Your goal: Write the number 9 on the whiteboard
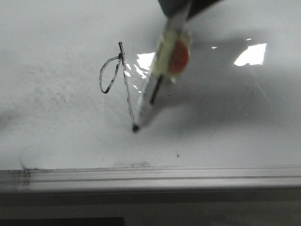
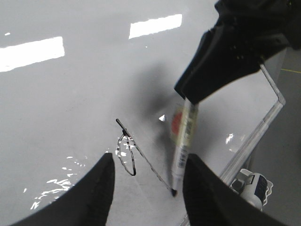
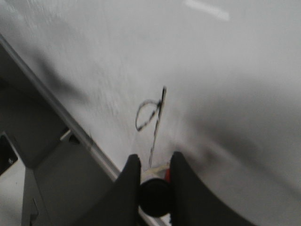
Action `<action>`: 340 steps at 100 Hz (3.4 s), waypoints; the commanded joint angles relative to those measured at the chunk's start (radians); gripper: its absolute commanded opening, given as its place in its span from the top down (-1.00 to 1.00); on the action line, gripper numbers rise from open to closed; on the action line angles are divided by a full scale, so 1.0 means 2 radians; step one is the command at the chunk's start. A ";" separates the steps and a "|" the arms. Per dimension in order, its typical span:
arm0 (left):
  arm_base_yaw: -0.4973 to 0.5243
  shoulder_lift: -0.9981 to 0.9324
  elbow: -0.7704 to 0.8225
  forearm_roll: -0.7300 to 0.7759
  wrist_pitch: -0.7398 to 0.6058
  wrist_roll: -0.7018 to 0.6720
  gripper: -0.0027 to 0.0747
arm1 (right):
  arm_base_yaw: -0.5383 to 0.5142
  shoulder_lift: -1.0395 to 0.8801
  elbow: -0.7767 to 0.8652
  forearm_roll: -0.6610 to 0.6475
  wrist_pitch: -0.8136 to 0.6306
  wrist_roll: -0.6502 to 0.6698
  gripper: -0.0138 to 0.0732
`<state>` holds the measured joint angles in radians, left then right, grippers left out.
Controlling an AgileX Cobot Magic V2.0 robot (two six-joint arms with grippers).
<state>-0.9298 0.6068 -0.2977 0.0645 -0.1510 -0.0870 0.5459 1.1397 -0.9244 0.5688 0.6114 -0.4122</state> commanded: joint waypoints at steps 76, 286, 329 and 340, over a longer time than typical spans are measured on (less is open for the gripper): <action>-0.060 0.187 -0.016 0.026 -0.198 -0.003 0.26 | 0.115 -0.013 -0.039 0.029 -0.060 -0.006 0.78; -0.056 0.190 -0.015 -0.343 -0.168 0.009 0.04 | 0.114 -0.069 -0.024 -0.016 -0.060 -0.012 0.57; -0.056 -0.003 0.078 -0.291 -0.185 0.058 0.98 | 0.114 -0.320 0.219 -0.080 -0.276 -0.014 0.83; -0.056 -0.048 0.112 -0.267 -0.185 0.058 0.98 | 0.114 -0.392 0.293 -0.085 -0.315 -0.014 0.83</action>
<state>-1.0424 0.5637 -0.0931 -0.5194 -0.4461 0.0254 0.7767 0.4354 -0.4008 0.4156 0.1218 -0.4289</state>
